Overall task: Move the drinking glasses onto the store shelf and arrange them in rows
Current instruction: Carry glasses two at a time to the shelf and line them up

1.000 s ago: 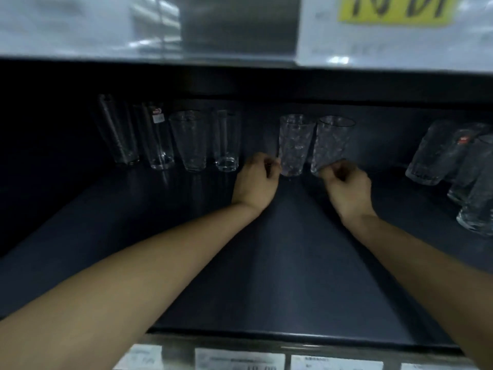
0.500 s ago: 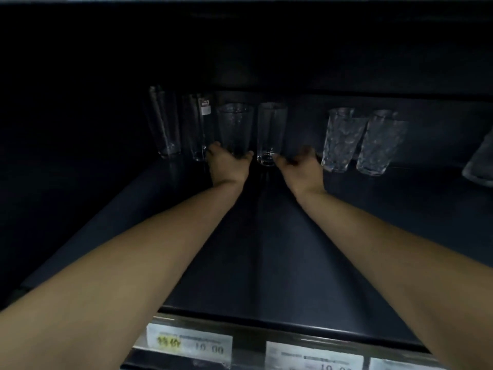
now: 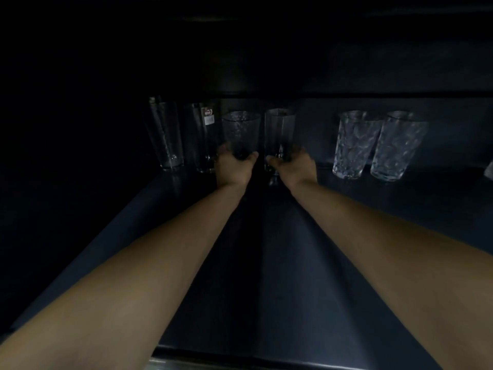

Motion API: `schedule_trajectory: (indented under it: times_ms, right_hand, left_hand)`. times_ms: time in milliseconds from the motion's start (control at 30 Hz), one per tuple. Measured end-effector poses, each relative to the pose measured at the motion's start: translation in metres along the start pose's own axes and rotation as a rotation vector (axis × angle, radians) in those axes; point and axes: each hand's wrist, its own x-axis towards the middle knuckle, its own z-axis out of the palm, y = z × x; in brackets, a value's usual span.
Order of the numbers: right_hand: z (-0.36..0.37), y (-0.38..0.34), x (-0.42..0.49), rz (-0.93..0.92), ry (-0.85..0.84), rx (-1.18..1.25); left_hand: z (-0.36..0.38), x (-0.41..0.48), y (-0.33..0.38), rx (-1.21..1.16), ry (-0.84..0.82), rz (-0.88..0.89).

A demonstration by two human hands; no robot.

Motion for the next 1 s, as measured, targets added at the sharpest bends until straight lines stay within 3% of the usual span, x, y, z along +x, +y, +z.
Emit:
schedule_trajectory:
  times_ms: [333,667,1000]
  right_hand:
    - [-0.018,0.010,-0.010,0.056,0.154,-0.077]
    - [-0.028,0.012,-0.016,0.141,0.296,-0.158]
    - [-0.030,0.016,-0.010,0.174,0.328,-0.108]
  left_hand:
    - [0.013,-0.020,0.009,0.164,-0.064,0.087]
    - [0.034,-0.026,0.013,0.152,-0.080,0.092]
    - [0.044,-0.022,0.012,0.174,-0.095,0.076]
